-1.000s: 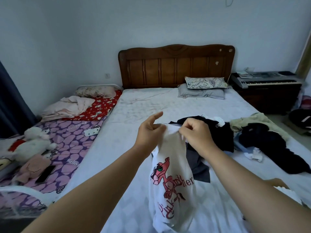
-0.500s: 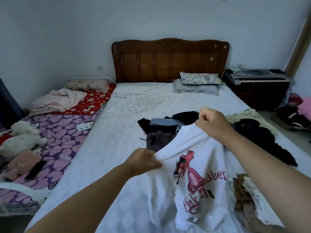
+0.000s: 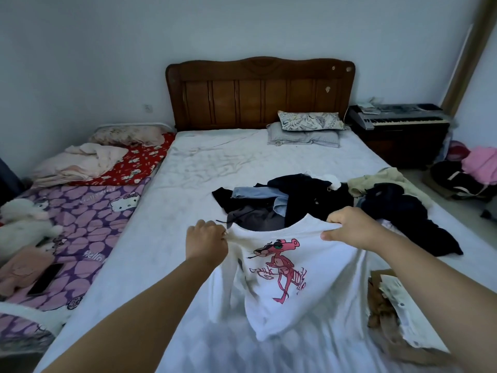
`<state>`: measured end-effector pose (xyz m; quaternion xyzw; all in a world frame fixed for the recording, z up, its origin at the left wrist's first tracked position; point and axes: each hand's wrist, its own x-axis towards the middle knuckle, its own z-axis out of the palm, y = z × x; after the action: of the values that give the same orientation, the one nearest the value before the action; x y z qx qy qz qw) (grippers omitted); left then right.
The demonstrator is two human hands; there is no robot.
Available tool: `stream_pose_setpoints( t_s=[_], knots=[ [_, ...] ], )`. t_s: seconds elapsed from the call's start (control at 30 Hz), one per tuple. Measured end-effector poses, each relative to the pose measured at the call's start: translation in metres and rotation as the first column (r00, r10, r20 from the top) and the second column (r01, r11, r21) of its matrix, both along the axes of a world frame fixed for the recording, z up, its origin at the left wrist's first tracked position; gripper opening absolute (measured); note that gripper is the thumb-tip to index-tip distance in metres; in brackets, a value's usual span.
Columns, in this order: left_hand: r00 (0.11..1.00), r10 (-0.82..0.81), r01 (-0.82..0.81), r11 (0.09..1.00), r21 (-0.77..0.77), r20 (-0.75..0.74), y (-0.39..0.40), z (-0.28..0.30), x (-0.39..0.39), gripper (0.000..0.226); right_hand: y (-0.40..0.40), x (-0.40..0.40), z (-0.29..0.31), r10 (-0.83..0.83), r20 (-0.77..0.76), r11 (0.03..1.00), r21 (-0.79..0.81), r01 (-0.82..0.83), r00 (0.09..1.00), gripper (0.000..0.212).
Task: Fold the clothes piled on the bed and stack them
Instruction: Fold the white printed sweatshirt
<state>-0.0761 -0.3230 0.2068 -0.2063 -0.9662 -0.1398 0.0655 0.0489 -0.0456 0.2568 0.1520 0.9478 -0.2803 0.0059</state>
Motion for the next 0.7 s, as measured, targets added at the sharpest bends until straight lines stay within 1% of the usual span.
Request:
stream_pose_setpoints(
  t_s=[0.03,0.07,0.17,0.2,0.23,0.3,0.33,0.4,0.43,0.47,0.5,0.53,0.57,0.6,0.67,0.7],
  knots=[
    [1.000,0.023,-0.023,0.999,-0.035,0.010,-0.001,0.000,0.000,0.031,0.002,0.000,-0.002,-0.001,0.015,1.000,-0.009,0.002,1.000,0.053],
    [0.997,0.047,-0.047,0.999,0.005,0.066,0.001,-0.001,0.000,0.031,0.005,0.001,-0.005,-0.006,0.026,1.000,-0.016,0.007,1.000,0.058],
    [0.946,0.057,-0.141,0.959,0.246,0.320,0.009,-0.005,-0.002,0.028,0.012,0.000,-0.011,-0.030,0.062,1.000,0.007,0.030,0.998,0.062],
    [0.934,0.036,-0.155,0.937,0.313,0.354,0.012,-0.007,-0.003,0.028,0.016,-0.001,-0.013,-0.047,0.083,0.999,0.021,0.046,0.995,0.061],
    [0.937,0.012,-0.141,0.927,0.346,0.349,0.016,-0.009,-0.004,0.027,0.020,-0.002,-0.015,-0.063,0.105,0.997,0.048,0.058,0.992,0.060],
    [0.965,-0.003,-0.076,0.954,0.290,0.263,0.023,-0.010,-0.003,0.030,0.026,-0.004,-0.020,-0.125,0.139,0.988,0.103,0.112,0.982,0.054],
    [0.976,-0.014,-0.040,0.970,0.239,0.219,0.027,-0.013,-0.005,0.035,0.031,-0.006,-0.024,-0.176,0.145,0.982,0.095,0.164,0.974,0.049],
    [0.983,-0.079,0.060,0.991,0.119,0.164,0.033,-0.015,-0.009,0.045,0.040,-0.010,-0.033,-0.308,0.132,0.949,-0.031,0.314,0.942,0.033],
    [0.984,-0.143,0.138,0.989,0.049,0.107,0.037,-0.016,-0.013,0.048,0.044,-0.012,-0.036,-0.371,0.111,0.919,-0.102,0.382,0.922,0.023],
    [0.973,-0.229,0.229,0.973,-0.025,-0.003,0.041,-0.016,-0.017,0.050,0.048,-0.014,-0.038,-0.428,0.072,0.890,-0.141,0.434,0.901,0.014],
    [0.943,-0.312,0.304,0.949,-0.082,-0.120,0.047,-0.015,-0.024,0.054,0.053,-0.018,-0.039,-0.471,0.003,0.874,-0.136,0.467,0.882,0.010],
    [0.919,-0.344,0.319,0.935,-0.154,-0.191,0.052,-0.011,-0.028,0.062,0.056,-0.021,-0.038,-0.486,-0.078,0.872,-0.111,0.477,0.870,0.014],
    [0.911,-0.353,0.299,0.922,-0.247,-0.214,0.057,-0.006,-0.032,0.070,0.059,-0.024,-0.036,-0.477,-0.169,0.879,-0.071,0.472,0.863,0.017],
    [0.900,-0.365,0.288,0.908,-0.305,-0.237,0.063,-0.002,-0.036,0.073,0.061,-0.026,-0.032,-0.453,-0.256,0.887,-0.037,0.459,0.854,0.019],
    [0.909,-0.340,0.247,0.905,-0.346,-0.240,0.069,0.001,-0.047,0.067,0.064,-0.028,-0.026,-0.383,-0.394,0.907,0.009,0.421,0.835,0.022],
    [0.897,-0.334,0.239,0.918,-0.316,-0.290,0.071,-0.001,-0.051,0.063,0.067,-0.029,-0.027,-0.357,-0.435,0.913,0.025,0.408,0.827,0.024]
  ],
)
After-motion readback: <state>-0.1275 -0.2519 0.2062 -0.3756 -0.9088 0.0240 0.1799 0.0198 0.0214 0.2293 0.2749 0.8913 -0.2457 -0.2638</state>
